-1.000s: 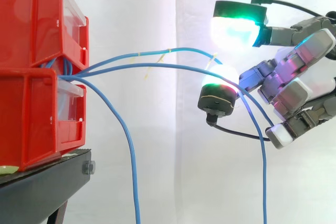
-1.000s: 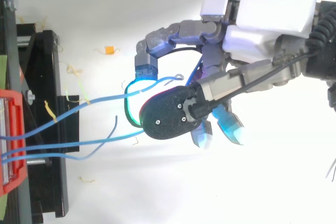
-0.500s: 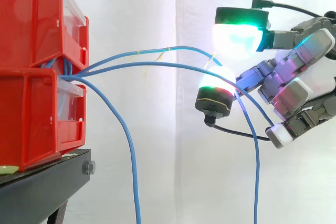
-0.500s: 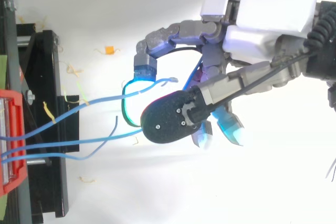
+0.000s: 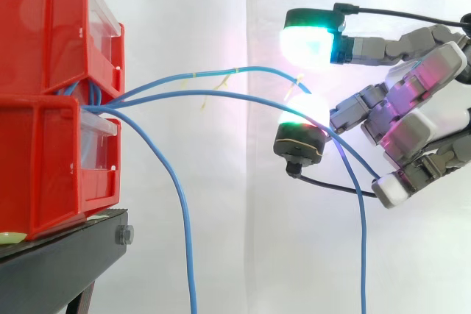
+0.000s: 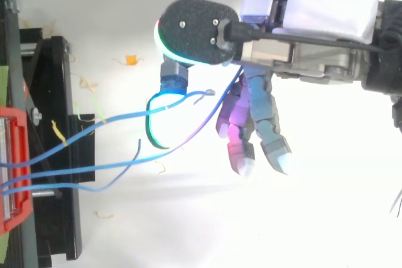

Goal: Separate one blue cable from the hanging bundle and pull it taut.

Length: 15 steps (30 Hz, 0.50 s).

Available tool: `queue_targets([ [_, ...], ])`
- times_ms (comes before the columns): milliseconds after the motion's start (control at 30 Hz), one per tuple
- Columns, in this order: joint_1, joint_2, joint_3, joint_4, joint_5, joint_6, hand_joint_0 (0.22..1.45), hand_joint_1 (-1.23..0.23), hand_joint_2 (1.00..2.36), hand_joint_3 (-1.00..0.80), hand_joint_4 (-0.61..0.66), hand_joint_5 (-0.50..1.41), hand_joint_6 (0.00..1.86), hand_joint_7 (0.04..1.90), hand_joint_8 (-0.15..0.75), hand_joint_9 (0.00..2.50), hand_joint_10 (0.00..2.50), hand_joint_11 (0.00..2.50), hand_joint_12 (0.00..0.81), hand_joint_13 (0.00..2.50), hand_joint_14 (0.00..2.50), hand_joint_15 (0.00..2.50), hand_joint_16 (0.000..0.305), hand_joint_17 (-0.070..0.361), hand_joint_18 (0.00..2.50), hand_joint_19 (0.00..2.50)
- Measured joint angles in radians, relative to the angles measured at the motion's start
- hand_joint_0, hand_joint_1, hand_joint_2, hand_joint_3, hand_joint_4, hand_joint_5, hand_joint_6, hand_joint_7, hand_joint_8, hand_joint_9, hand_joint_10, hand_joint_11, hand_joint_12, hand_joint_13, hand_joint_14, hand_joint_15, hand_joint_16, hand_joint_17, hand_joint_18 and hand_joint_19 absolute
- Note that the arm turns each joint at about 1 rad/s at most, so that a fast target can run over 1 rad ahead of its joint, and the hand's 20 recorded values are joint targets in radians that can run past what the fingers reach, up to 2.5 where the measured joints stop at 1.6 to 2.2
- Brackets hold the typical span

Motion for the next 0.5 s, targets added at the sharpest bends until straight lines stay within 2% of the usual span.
queue_targets([
  [33, 0.0, 0.0, 0.0, 0.0, 0.004, 0.0, 0.6, -0.36, 1.0, -0.5, 0.11, 0.14, 0.5, 1.23, 0.092, 1.96, 0.01, 0.31, 0.312, 1.32, 0.02, 0.47, 0.045, 0.101, 0.84, 0.56],
  [67, -0.001, 0.0, 0.0, 0.0, 0.008, 0.0, 0.67, -0.49, 1.0, -0.5, 0.11, 0.14, 0.5, 1.22, 0.096, 1.96, 0.02, 0.35, 0.315, 1.31, 0.02, 0.47, 0.043, 0.097, 0.85, 0.56],
  [200, -0.001, 0.0, 0.0, 0.0, 0.023, 0.0, 0.73, -0.62, 1.0, -0.5, 0.1, 0.14, 0.5, 1.22, 0.113, 1.98, 0.02, 0.39, 0.32, 1.3, 0.02, 0.49, 0.042, 0.094, 0.87, 0.57],
  [500, -0.001, 0.0, 0.0, 0.0, 0.041, 0.001, 0.76, -0.7, 1.01, -0.32, 0.07, 0.14, 0.5, 1.22, 0.154, 1.97, 0.02, 0.44, 0.32, 1.31, 0.02, 0.51, 0.042, 0.095, 0.86, 0.59],
])
